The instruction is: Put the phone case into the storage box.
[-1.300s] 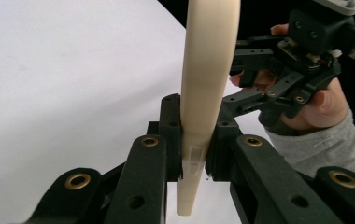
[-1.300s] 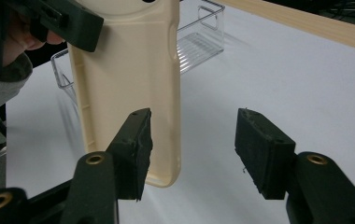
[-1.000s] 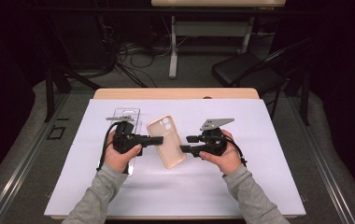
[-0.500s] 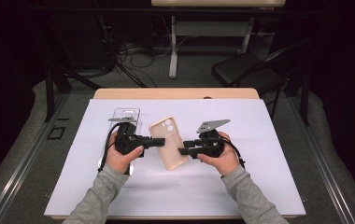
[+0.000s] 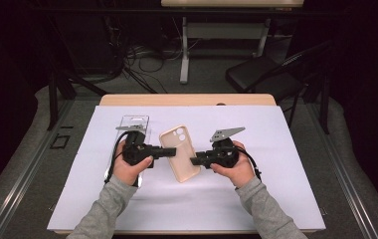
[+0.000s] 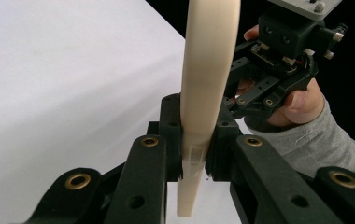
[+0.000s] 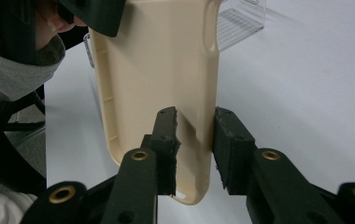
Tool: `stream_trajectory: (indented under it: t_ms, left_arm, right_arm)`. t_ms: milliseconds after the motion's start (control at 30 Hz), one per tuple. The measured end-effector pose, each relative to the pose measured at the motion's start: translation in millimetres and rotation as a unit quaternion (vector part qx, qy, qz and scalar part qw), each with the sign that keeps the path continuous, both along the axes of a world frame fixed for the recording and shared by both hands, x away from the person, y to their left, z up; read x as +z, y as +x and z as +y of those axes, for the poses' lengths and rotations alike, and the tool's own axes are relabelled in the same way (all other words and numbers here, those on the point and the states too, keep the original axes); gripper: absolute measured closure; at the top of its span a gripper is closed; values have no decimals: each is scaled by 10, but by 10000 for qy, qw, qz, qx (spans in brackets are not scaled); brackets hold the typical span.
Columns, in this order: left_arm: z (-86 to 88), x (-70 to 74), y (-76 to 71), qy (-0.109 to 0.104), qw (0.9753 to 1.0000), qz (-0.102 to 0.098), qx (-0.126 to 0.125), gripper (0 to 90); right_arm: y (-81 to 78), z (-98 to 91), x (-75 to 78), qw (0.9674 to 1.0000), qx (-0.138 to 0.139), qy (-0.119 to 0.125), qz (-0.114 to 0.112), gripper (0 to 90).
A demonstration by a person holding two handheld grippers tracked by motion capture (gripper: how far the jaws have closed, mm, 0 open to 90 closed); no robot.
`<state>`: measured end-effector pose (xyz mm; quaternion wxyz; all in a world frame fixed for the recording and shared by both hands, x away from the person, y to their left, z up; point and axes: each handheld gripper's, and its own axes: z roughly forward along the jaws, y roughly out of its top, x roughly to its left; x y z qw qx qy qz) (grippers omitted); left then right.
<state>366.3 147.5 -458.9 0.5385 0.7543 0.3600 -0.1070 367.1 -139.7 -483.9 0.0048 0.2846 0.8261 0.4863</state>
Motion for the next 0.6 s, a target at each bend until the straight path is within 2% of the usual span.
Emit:
stream_trajectory:
  t_ms: [600]
  left_arm:
    - [17,1,9,-10,10000,-20,-82,798]
  right_arm:
    - [28,-32,-21,9999,57,65,70,806]
